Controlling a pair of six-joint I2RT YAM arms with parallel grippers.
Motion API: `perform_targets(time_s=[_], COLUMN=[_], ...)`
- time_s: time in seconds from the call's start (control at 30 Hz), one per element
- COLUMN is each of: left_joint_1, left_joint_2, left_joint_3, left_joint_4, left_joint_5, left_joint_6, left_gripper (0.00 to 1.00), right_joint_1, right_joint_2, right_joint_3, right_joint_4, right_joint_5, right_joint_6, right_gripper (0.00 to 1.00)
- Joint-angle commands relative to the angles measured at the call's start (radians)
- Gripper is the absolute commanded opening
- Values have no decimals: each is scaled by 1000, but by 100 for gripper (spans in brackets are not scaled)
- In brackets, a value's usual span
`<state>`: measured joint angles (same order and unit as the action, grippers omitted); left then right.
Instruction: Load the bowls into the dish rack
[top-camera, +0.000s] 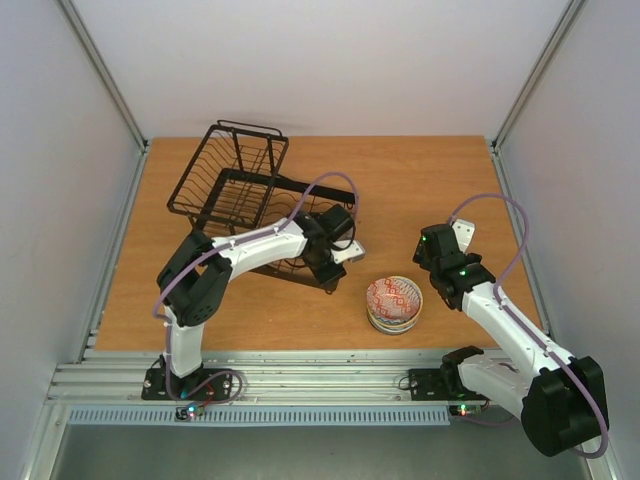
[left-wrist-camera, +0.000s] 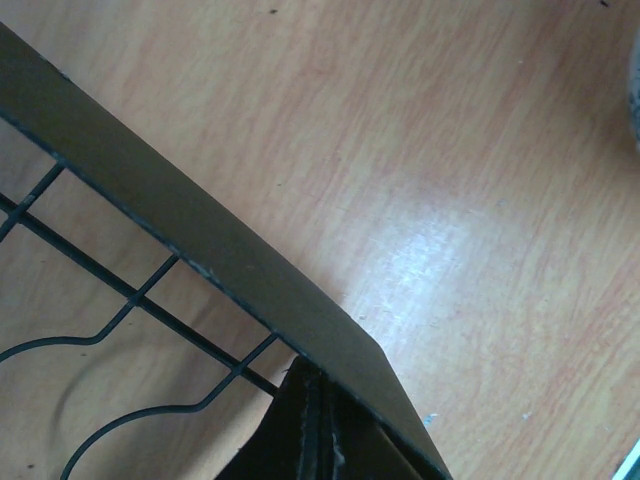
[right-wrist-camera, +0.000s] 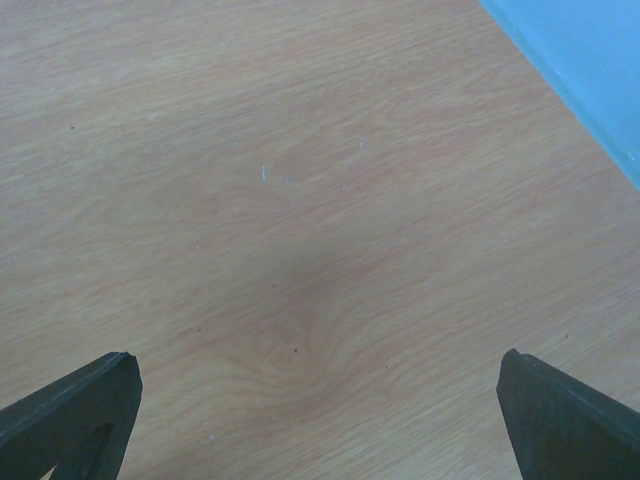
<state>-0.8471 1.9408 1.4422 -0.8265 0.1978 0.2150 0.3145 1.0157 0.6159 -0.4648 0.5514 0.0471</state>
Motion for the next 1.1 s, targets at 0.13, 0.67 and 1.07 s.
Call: perform_targets(time_s=[0.13,0.67,1.07], left_joint_1=[-90,-55,86], left_joint_2=[-10,-98,-257], left_joint_3=[-57,-62,93], left_joint_4=[-30,16,15], left_joint_5=[96,-46,-40], left_joint_6=[-46,-53,-8], left_gripper=[0,2,53], right_joint_1=[6,6,8], right_joint_2=[17,51,55], right_joint_3=[27,32,266], right_joint_4=[-6,15,-271], right_joint_5=[43,-2,-7], right_joint_6=[19,3,19], right_gripper=[99,99,99])
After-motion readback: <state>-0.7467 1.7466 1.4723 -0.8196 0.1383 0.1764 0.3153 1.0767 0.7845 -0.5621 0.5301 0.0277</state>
